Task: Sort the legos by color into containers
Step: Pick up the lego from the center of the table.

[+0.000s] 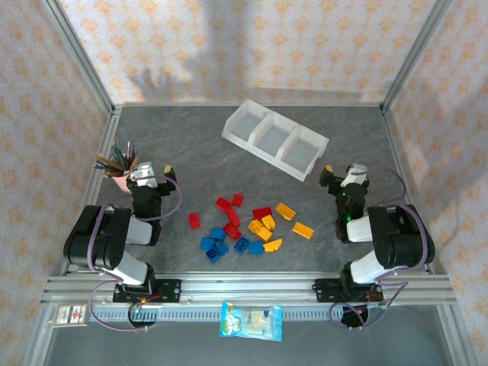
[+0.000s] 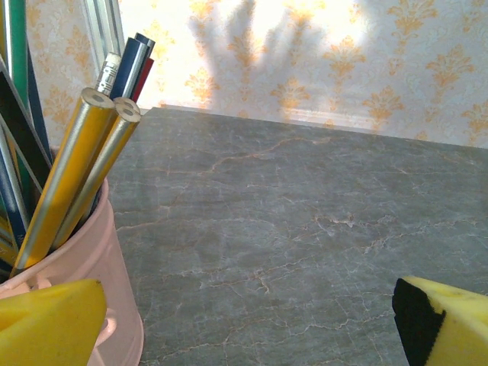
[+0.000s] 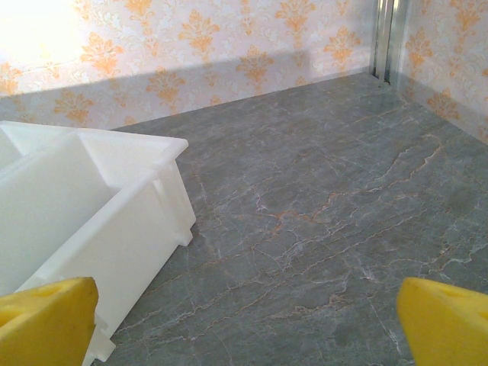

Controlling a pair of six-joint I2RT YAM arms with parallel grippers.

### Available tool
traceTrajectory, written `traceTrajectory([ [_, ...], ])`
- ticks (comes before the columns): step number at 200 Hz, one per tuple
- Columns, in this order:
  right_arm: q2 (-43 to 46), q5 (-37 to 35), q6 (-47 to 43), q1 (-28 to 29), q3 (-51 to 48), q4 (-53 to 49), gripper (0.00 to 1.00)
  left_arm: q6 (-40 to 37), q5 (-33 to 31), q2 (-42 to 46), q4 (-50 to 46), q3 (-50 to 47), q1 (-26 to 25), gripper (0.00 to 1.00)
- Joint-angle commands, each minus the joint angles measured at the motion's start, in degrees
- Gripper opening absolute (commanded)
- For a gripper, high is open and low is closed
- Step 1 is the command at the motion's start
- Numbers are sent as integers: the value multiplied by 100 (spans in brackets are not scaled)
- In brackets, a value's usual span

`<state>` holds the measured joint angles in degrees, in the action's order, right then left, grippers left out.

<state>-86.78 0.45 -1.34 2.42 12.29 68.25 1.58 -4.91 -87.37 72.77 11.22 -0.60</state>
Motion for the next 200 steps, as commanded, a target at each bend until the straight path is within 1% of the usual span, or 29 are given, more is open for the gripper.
traceTrajectory([
  [1,-24,-106,-70,-47,107,197,100,-26,73,-52,273,109,60,99],
  [56,-16,-106,-74,-41,100,202,100,-35,84,-52,281,103,60,99],
  [78,-11,-102,-75,-41,91,217,100,-138,378,15,279,71,51,99],
  [116,163,-21,-91,-44,97,79,100,-157,441,183,149,75,51,99],
  [132,404,-109,-52,-48,155,-220,100,-172,491,429,-133,128,51,99],
  [155,836,-255,32,-47,314,-843,100,-174,539,921,-916,348,51,99],
  [168,1125,-413,147,-48,525,-1386,100,-215,706,1191,-1337,495,51,100],
  [186,1506,-395,531,-66,804,-2049,100,3,900,1592,-1754,671,51,99],
  [200,1736,-311,1148,-66,963,-2494,100,390,991,1870,-1993,781,51,99],
])
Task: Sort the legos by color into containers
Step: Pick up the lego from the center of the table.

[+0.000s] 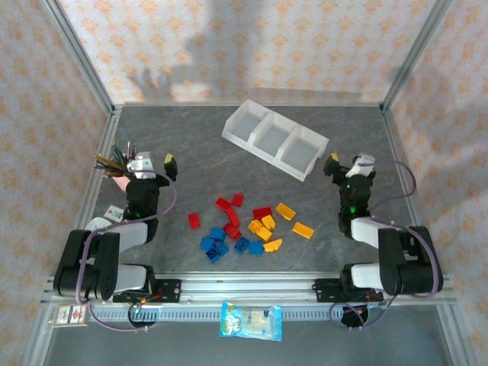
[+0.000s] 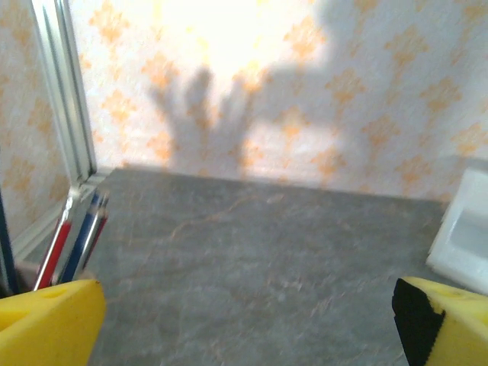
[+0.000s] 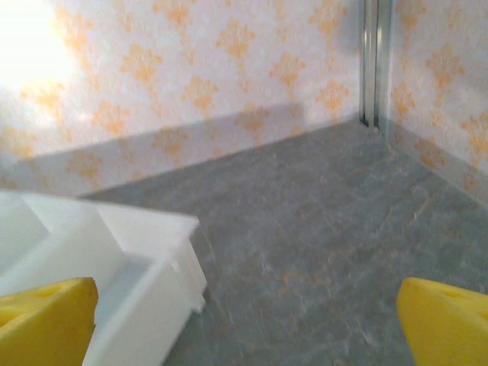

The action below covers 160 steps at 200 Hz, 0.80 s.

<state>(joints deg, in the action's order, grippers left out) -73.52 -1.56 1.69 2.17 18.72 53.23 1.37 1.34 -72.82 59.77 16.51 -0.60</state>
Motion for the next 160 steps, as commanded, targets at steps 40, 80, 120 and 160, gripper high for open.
traceTrajectory([
  [40,924,186,2623,-59,754,-2677,100,2410,520,940,-1020,356,84,99],
  [80,933,1058,2635,98,1283,-3702,100,3644,1544,769,-2257,937,127,99],
  [120,715,1287,2408,623,1919,-4907,100,3854,1451,995,-3882,1231,-745,99],
  [160,298,1518,2226,1383,2367,-5794,100,3999,935,1111,-5721,1653,-1664,99],
])
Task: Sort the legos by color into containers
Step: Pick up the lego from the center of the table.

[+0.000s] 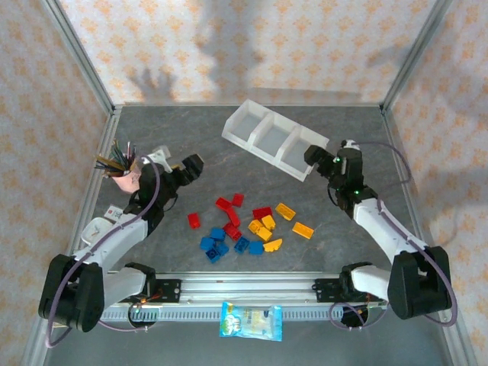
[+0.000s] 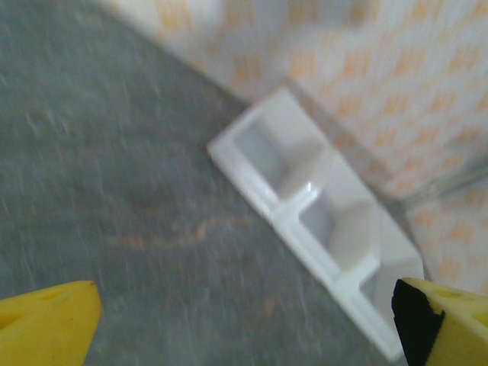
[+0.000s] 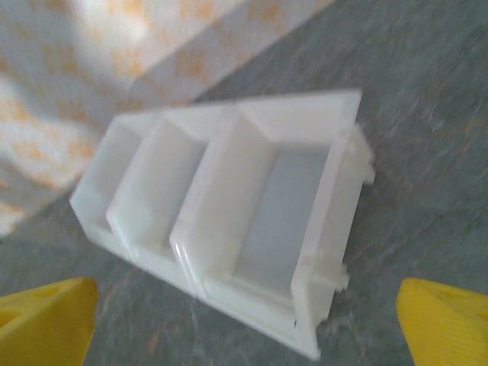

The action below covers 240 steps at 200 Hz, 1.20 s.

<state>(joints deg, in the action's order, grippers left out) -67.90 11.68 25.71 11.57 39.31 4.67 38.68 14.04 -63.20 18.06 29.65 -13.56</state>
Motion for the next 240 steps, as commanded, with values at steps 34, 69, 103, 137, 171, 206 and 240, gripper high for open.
traceTrajectory([
  [34,-501,-34,-215,1316,549,-1437,100,633,-741,-120,-2455,589,-1168,99],
  [69,-742,23,63,1967,636,-1687,100,639,-820,-805,-2923,959,-1787,99],
  [103,-851,275,253,2383,517,-1489,100,220,-915,-1663,-3384,1492,-2042,99],
  [137,-874,269,331,2428,410,-1424,100,-71,-991,-2333,-3525,1813,-2201,94],
  [171,-898,210,303,2429,420,-1480,100,-465,-1096,-2846,-3774,2109,-2290,89],
  [206,-970,207,298,2429,442,-1524,100,-728,-1241,-3195,-3912,2288,-2318,87],
  [240,-1006,235,333,2429,472,-1525,100,-760,-1685,-3292,-4097,2333,-2309,82],
])
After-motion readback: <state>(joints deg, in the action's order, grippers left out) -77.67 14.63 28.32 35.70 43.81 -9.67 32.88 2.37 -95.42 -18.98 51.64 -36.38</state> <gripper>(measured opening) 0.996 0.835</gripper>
